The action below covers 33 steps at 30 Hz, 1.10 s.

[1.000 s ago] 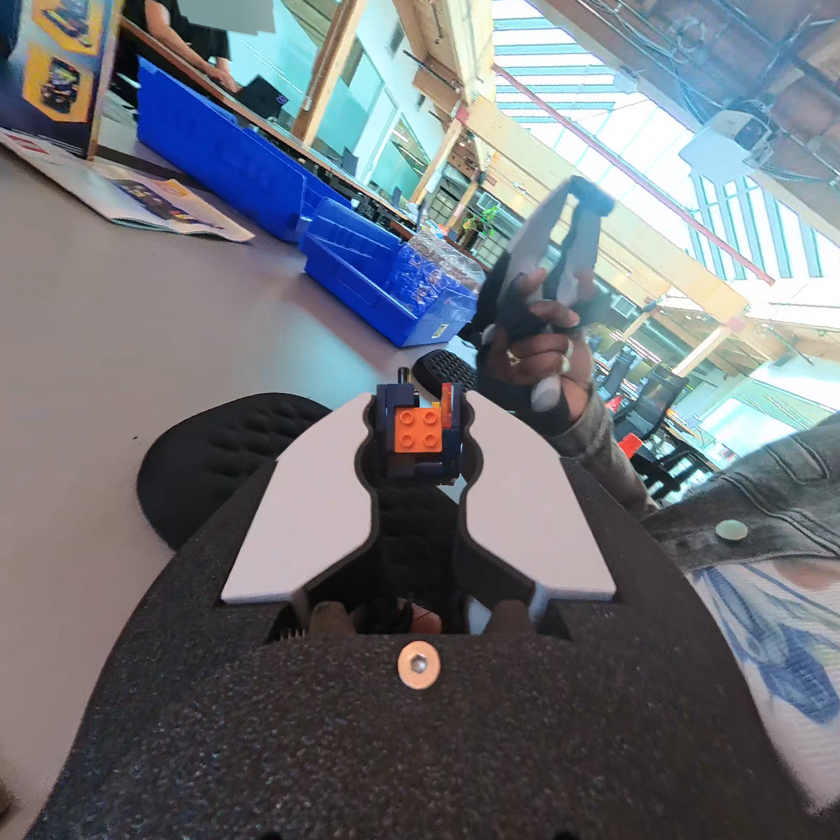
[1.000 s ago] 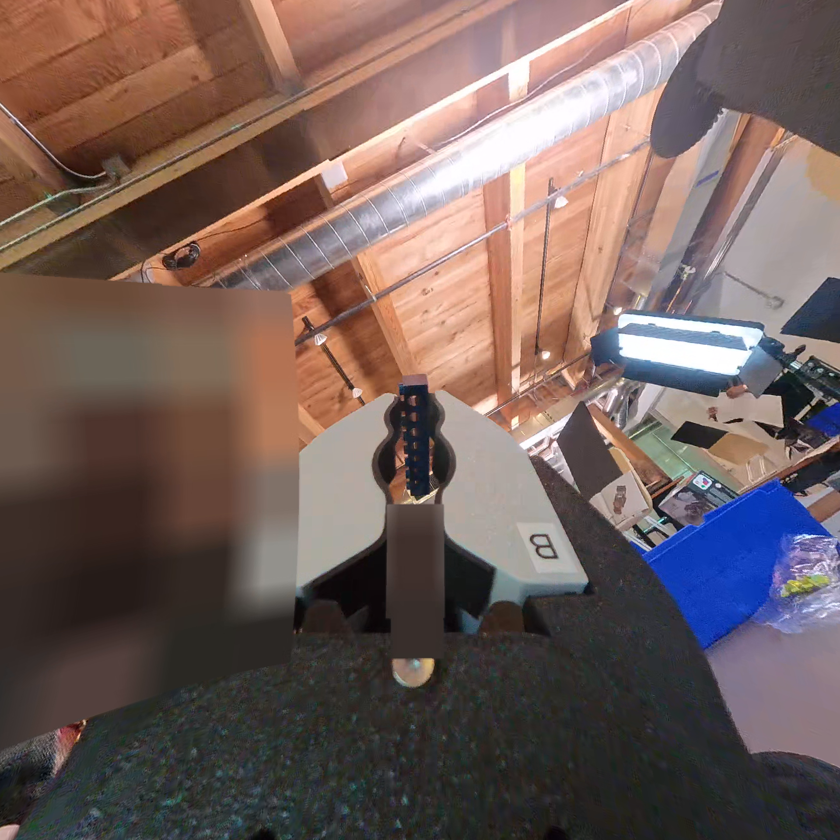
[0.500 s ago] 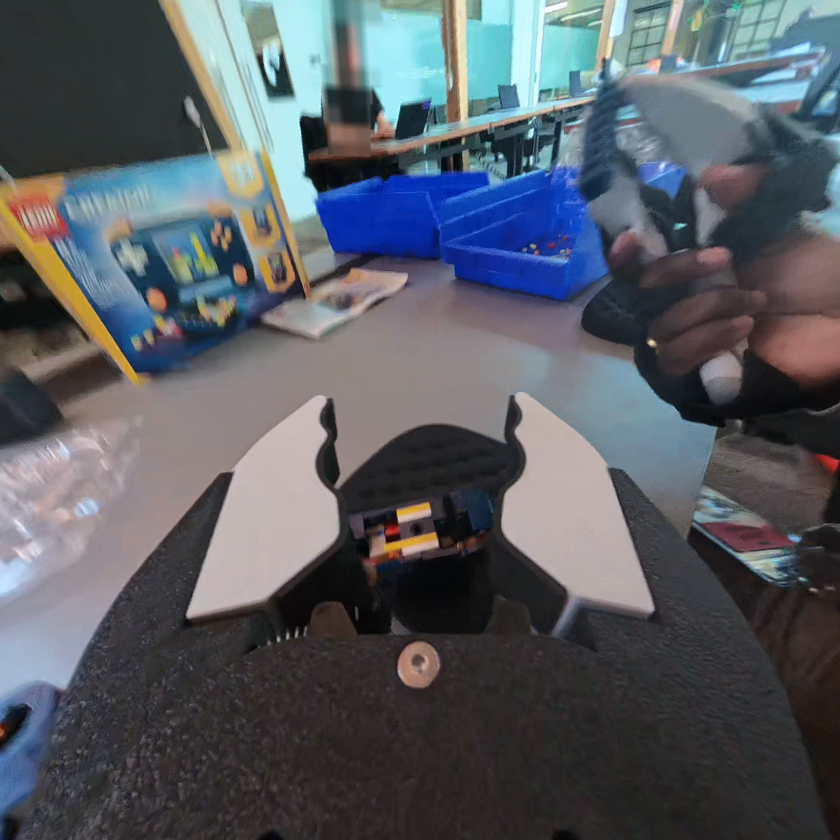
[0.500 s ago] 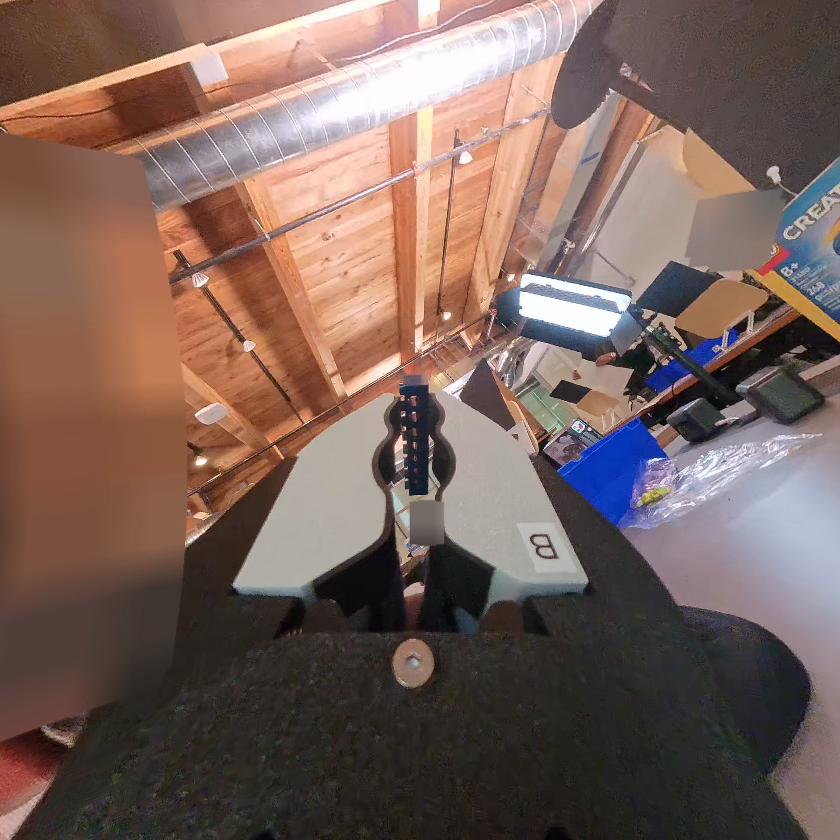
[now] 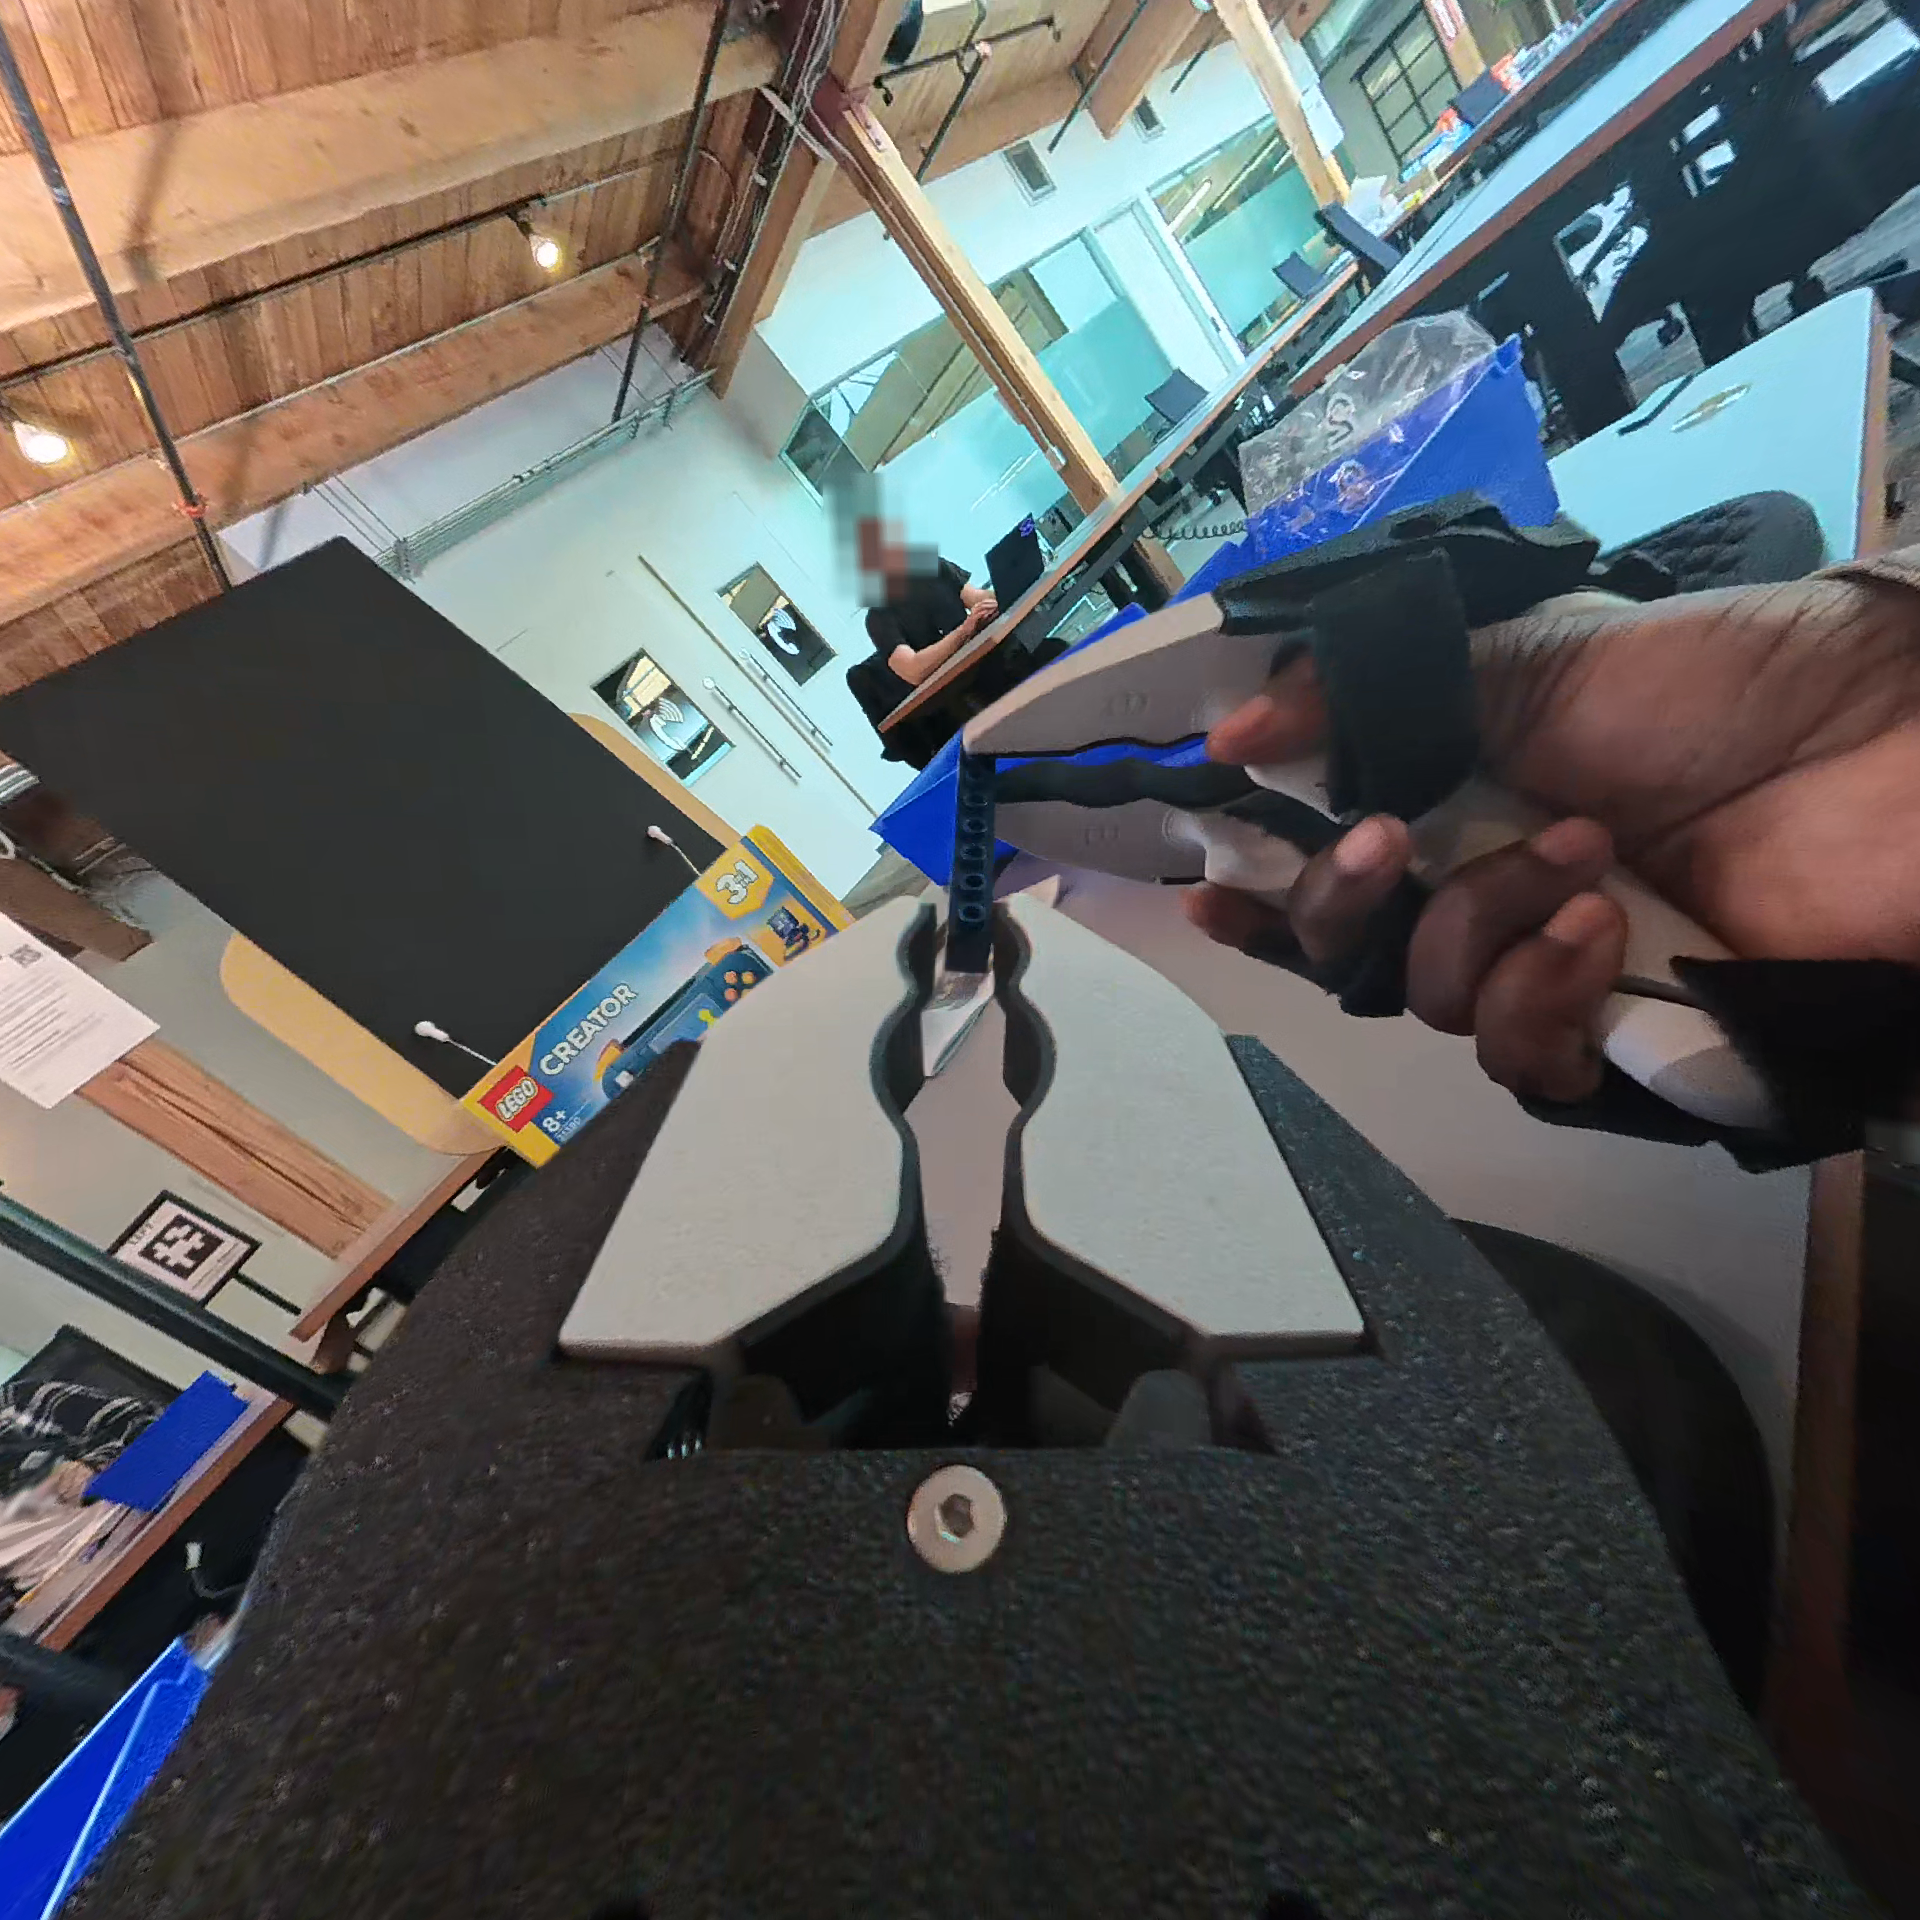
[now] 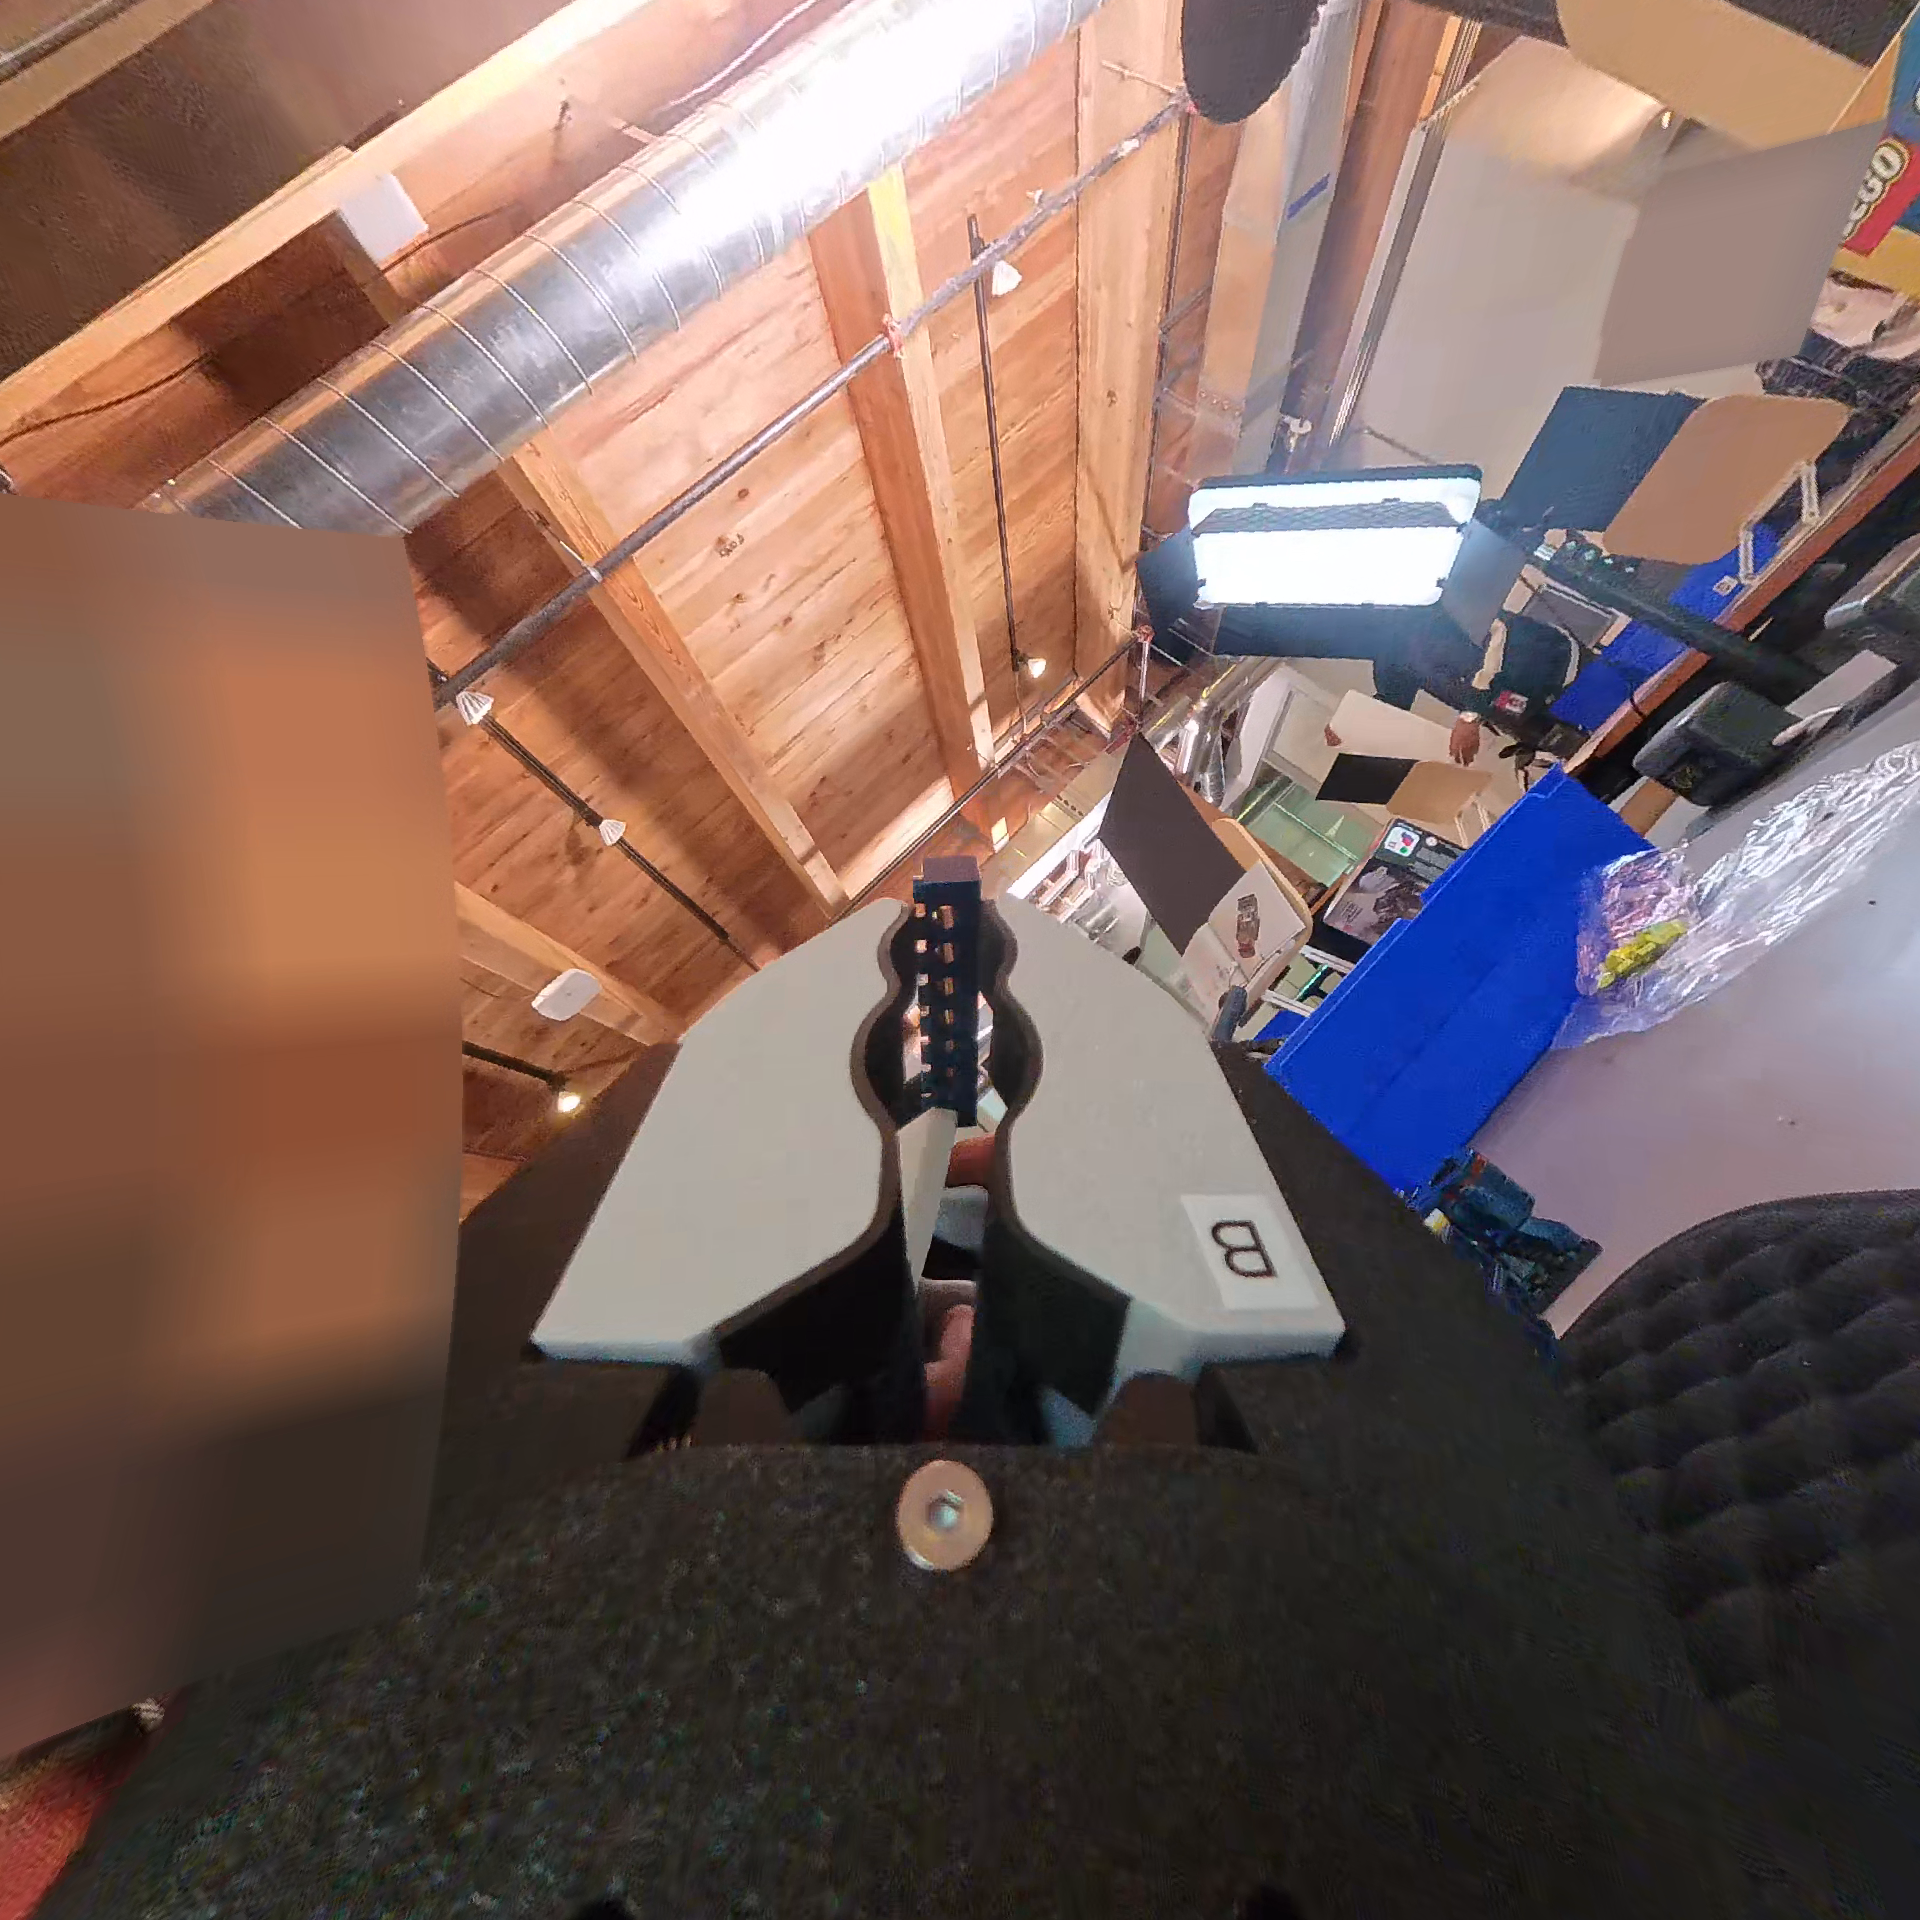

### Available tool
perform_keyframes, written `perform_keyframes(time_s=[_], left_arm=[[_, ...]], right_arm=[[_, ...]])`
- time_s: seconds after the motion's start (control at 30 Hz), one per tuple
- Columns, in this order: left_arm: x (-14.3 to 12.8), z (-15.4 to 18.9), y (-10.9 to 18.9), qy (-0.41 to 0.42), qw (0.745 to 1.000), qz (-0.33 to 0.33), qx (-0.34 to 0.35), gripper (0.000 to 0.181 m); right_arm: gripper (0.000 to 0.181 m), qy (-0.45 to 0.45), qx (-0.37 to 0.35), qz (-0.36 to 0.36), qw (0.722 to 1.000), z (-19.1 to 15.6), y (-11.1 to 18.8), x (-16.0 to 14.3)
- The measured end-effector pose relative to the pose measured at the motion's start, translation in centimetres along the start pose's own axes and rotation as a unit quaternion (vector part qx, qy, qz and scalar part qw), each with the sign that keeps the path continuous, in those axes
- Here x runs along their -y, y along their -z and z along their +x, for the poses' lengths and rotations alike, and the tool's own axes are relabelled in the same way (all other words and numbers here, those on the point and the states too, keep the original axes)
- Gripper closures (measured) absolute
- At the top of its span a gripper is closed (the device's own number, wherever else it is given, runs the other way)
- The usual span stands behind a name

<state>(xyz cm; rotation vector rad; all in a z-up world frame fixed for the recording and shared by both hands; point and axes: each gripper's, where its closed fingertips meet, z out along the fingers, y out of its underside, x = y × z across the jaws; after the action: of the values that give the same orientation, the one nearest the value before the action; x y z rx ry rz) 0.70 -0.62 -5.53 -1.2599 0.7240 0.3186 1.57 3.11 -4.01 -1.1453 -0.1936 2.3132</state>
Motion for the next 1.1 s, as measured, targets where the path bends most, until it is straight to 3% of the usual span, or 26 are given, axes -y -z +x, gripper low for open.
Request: perform_keyframes(time_s=[0.23, 0.33, 0.4, 0.47, 0.53, 0.57, 0.63, 0.7, 0.77, 0.87, 0.93, 1.03, 1.1], left_arm=[[-0.3, -0.8, 1.2, 0.061, 0.998, 0.016, -0.013, 0.174], [0.1, -4.7, 3.2, 0.150, 0.985, 0.069, 0.059, 0.174], [0.2, -8.8, 6.0, 0.271, 0.945, 0.142, 0.112, 0.174], [-0.1, -12.9, 9.4, 0.403, 0.873, 0.236, 0.142, 0.175], [-1.0, -16.1, 12.9, 0.469, 0.811, 0.298, 0.180, 0.174], [-1.5, -17.3, 14.5, 0.478, 0.795, 0.315, 0.201, 0.174], [-3.0, -19.3, 17.2, 0.478, 0.785, 0.310, 0.242, 0.175], [-4.3, -21.1, 19.3, 0.509, 0.763, 0.319, 0.238, 0.174], [-4.7, -22.3, 21.0, 0.557, 0.722, 0.354, 0.208, 0.174], [-4.9, -23.0, 22.4, 0.565, 0.701, 0.383, 0.207, 0.175], [-5.1, -23.3, 23.1, 0.563, 0.692, 0.397, 0.214, 0.175], [-5.3, -24.1, 24.6, 0.537, 0.713, 0.380, 0.242, 0.175], [-5.2, -24.7, 25.8, 0.505, 0.740, 0.353, 0.271, 0.175]], right_arm=[[0.170, -0.014, 0.012, -0.042, 0.999, 0.1, -0.4, -1.3], [0.152, 0.012, 0.042, -0.053, 0.998, -0.9, -0.5, -1.6], [0.156, 0.041, 0.057, -0.062, 0.996, -1.5, -0.4, -1.6], [0.157, 0.083, 0.038, -0.072, 0.993, -1.3, 0.0, -1.5], [0.159, 0.141, 0.016, -0.080, 0.987, -0.7, 0.6, -1.3], [0.159, 0.180, -0.002, -0.090, 0.980, 0.0, 1.1, -1.2], [0.159, 0.264, -0.054, -0.117, 0.956, 1.8, 2.4, -0.9], [0.159, 0.347, -0.085, -0.132, 0.925, 3.1, 3.8, -0.4], [0.163, 0.419, -0.084, -0.138, 0.893, 3.3, 4.5, -0.1], [0.173, 0.482, -0.047, -0.129, 0.865, 2.1, 4.8, 0.0], [0.154, 0.533, -0.028, -0.106, 0.839, 1.6, 4.9, 0.2], [0.072, 0.635, 0.003, -0.035, 0.771, -0.3, 4.7, 0.6], [0.051, 0.661, 0.038, -0.026, 0.749, -1.7, 4.4, -0.2]])
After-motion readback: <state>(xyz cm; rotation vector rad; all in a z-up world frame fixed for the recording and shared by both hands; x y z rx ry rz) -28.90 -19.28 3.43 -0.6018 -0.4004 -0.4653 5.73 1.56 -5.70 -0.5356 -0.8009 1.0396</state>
